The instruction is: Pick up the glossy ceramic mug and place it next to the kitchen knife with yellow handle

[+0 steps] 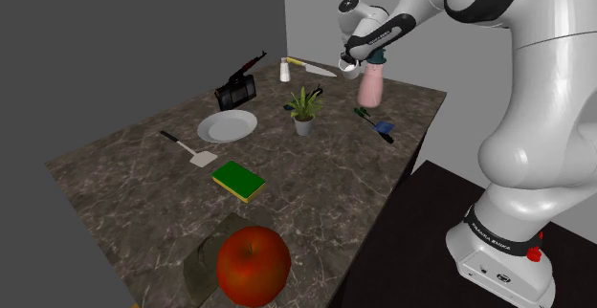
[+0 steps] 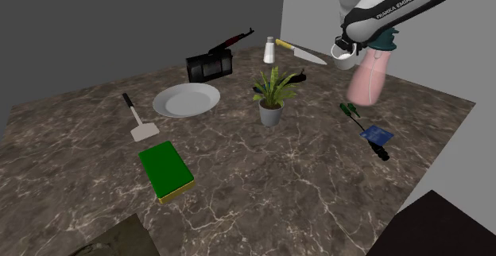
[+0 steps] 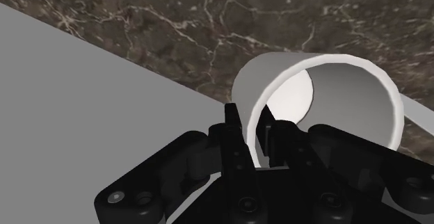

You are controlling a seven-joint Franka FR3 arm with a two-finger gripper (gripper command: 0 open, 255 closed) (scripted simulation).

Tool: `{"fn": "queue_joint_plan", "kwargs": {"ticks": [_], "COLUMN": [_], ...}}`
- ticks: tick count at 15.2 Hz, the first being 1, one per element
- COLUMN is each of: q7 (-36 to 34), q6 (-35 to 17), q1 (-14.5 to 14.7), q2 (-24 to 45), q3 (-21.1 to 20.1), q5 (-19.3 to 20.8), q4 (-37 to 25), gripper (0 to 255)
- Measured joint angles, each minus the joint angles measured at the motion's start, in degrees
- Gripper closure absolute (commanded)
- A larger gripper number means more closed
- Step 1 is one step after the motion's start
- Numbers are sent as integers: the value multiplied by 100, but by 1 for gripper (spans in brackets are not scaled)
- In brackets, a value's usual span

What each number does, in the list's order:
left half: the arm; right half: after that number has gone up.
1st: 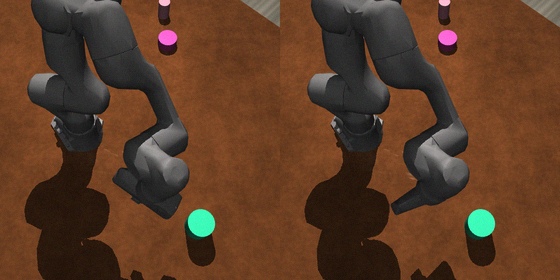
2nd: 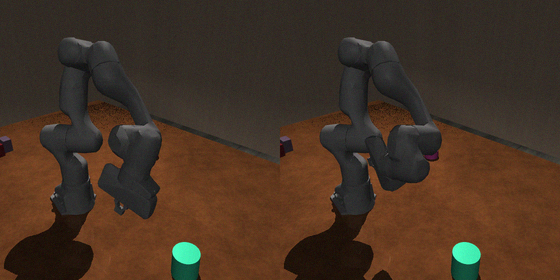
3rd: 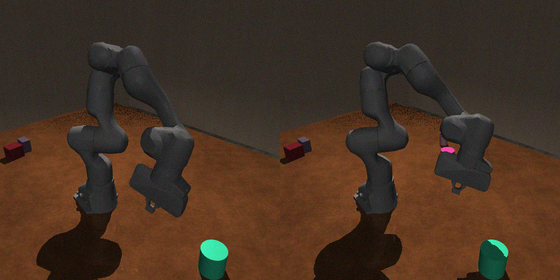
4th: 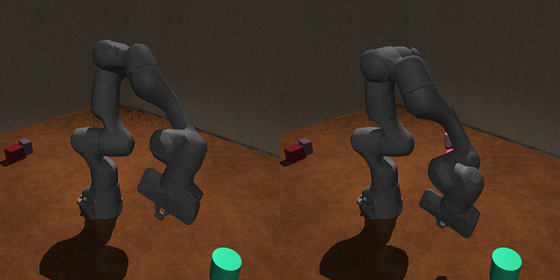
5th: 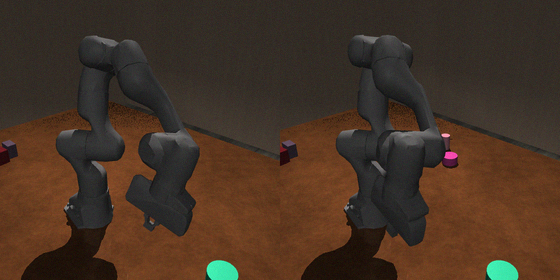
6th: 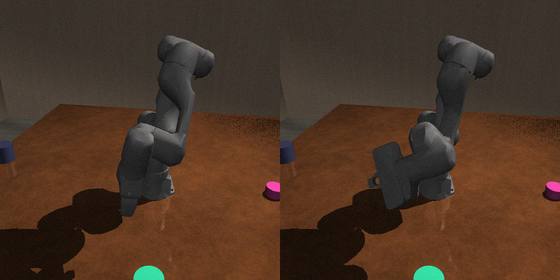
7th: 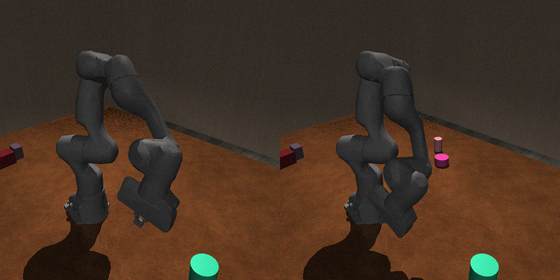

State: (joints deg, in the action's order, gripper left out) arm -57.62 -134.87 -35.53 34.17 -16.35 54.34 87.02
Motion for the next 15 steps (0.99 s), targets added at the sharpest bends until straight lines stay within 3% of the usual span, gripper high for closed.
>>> {"fn": "queue_joint_plan", "kwargs": {"ticks": [1,7,15], "q7": [-1,-5,57], "q6": [7,20,290], "q1": [-3,16,27], "q2": [-16,21,-470], "q3": [-5,-20,-181], "q5": [-5,-14,-227], "q4": [25,56,432], "gripper": [0,0,0]}}
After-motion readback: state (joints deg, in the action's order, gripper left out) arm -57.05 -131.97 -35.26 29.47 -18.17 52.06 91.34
